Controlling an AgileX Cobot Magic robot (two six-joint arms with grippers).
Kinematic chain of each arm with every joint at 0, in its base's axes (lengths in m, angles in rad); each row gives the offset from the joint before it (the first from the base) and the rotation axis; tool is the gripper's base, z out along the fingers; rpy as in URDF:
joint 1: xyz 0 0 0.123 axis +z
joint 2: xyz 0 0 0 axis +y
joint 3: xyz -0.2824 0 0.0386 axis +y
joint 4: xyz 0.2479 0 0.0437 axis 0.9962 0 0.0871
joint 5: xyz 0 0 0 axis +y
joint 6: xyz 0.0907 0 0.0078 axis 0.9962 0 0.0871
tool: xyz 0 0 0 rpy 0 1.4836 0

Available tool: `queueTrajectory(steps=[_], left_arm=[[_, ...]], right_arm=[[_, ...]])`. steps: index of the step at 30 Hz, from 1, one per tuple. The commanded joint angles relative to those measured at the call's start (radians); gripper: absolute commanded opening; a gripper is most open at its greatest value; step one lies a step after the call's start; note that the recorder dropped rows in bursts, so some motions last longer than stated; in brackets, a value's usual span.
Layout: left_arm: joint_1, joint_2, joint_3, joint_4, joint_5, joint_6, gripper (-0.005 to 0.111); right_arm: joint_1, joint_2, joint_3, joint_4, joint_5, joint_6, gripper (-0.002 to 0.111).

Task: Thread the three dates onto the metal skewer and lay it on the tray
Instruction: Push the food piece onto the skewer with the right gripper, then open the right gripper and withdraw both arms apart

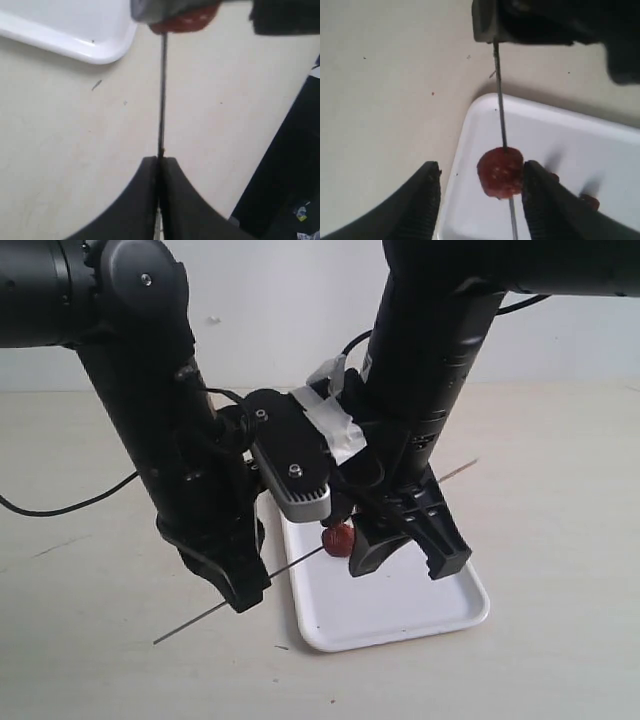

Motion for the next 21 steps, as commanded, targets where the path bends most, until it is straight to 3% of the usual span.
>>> queueTrajectory(steps=[1,11,21], left_arm=[[-0.005,0.013,0.004,0.013,-0.004,-0.009,0.0],[-0.005,0.013,0.004,0.013,-0.004,-0.009,0.0],[-0.005,0.013,0.004,0.013,-0.004,-0.009,0.0]], right_arm=[[0.008,-0.021,-0.011,0.037,-0.052,0.039,0.05],[0.008,-0.029,-0.011,-0.099,-0.072,0.152,0.05],[0.008,-0.034,-0.011,-0.118,-0.079,0.21,0.05]])
